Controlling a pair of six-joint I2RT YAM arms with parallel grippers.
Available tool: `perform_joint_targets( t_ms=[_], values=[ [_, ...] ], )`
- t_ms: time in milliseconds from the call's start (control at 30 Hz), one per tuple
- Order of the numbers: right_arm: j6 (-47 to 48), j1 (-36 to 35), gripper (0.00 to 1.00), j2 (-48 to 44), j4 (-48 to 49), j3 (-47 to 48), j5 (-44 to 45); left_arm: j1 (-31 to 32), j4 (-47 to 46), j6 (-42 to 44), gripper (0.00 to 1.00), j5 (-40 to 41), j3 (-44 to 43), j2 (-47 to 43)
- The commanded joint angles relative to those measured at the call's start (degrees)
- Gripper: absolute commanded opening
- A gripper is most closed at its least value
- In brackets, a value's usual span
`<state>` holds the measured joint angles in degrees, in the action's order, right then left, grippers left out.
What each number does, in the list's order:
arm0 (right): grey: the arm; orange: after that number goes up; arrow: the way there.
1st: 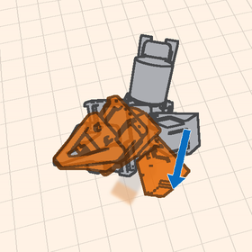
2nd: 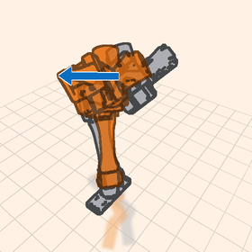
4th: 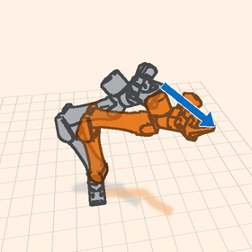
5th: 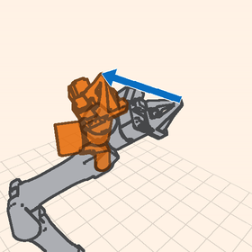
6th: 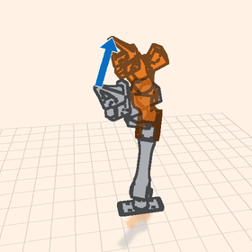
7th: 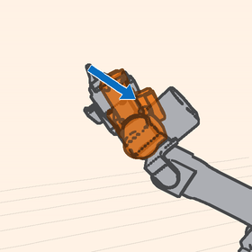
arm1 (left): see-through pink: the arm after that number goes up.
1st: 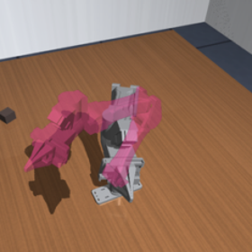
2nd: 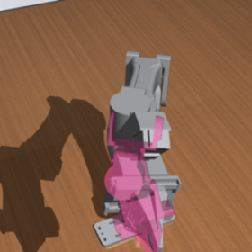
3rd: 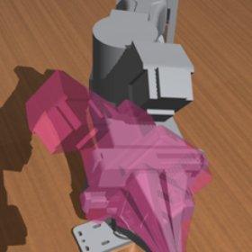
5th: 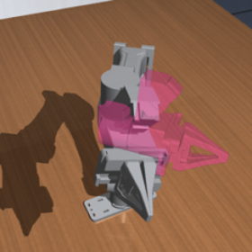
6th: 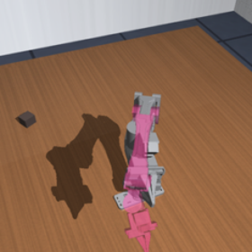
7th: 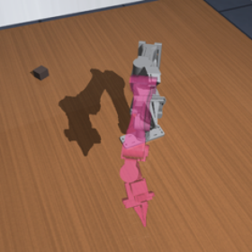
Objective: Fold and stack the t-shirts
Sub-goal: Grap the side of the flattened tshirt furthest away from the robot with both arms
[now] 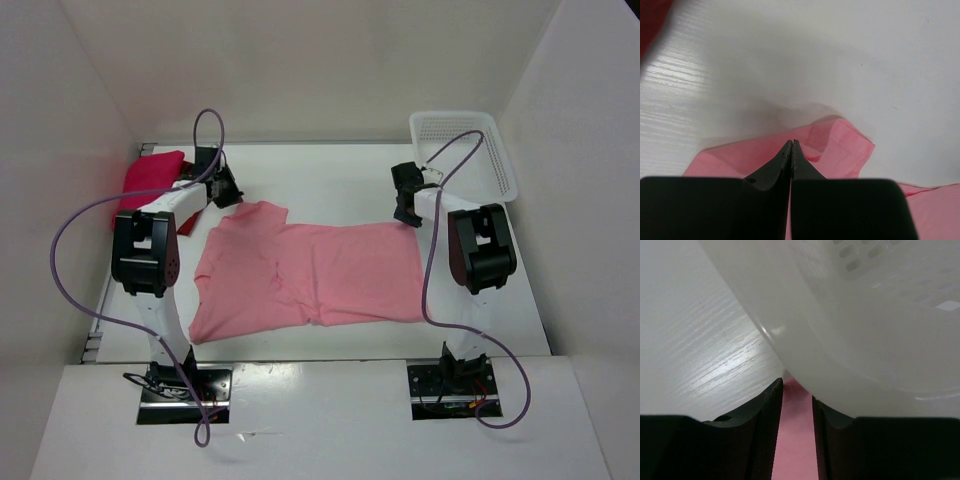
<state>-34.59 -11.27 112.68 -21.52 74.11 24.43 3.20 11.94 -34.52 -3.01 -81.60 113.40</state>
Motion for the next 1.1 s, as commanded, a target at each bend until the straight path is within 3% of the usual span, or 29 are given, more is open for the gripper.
perform_joint_targets(
  t_ms=[0,133,267,667,1067],
  values=[
    [0.7,-0.3,0.34,2.6,-1.2,3.1,1.3,0.2,-2.8,-0.3,0.00,-1.3,1.3,-3.0],
    [0.7,-0.3,0.13,4.3,-2.6,5.3,1.3,0.8,-2.8,-0.3,0.00,-1.3,1.8,-4.1],
    [0.1,-0.3,0.00,1.8,-2.6,4.6,1.3,0.8,-2.8,-0.3,0.00,-1.8,2.3,-5.3],
    [0.0,-0.3,0.00,-15.8,-4.5,-4.8,-2.4,-1.3,0.9,-1.3,0.00,-4.4,8.7,-17.7],
    [3.1,2.9,0.00,-25.9,-13.0,-12.5,-10.9,-6.7,10.4,-0.7,0.00,-8.3,21.5,-39.9]
  ],
)
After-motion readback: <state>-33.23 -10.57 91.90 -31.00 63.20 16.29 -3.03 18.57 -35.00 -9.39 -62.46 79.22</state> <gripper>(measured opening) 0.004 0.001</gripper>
